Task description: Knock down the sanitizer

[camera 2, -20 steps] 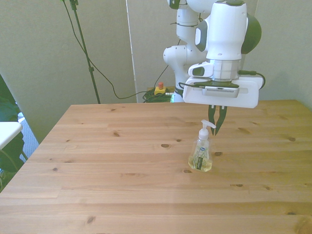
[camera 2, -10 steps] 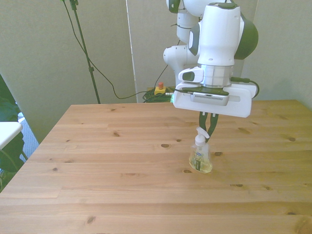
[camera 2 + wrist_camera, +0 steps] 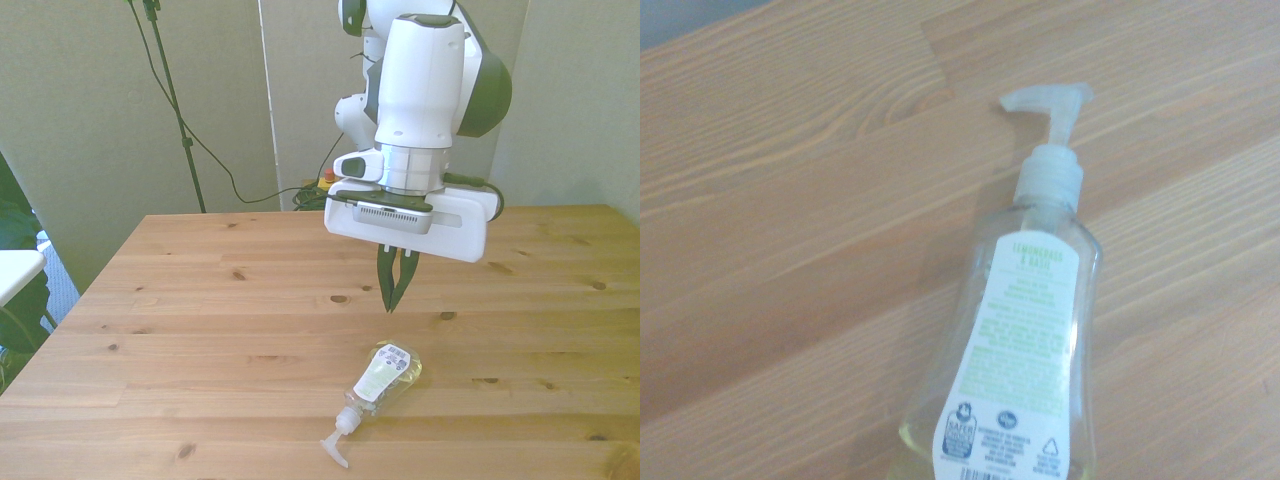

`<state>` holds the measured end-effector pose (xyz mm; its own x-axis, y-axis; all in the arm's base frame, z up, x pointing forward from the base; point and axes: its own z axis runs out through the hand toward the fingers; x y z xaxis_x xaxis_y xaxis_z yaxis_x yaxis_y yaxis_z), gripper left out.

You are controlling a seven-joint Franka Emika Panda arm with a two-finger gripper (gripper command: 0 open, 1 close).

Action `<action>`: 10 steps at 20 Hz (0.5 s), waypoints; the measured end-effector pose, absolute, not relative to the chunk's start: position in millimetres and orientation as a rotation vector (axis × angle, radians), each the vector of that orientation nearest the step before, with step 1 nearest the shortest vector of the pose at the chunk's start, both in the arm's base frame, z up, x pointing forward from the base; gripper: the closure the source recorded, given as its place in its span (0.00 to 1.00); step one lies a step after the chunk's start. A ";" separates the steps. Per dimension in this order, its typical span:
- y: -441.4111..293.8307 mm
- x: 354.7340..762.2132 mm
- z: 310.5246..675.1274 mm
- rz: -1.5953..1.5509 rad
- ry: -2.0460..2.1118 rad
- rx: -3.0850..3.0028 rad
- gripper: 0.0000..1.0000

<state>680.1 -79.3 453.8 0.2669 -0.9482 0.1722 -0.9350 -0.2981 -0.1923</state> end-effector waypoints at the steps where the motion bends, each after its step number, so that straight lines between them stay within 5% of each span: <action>1: -83.5 682.9 453.0 -0.405 1.835 -2.448 1.00; 10: -104.4 711.0 452.7 -0.448 1.870 -2.367 1.00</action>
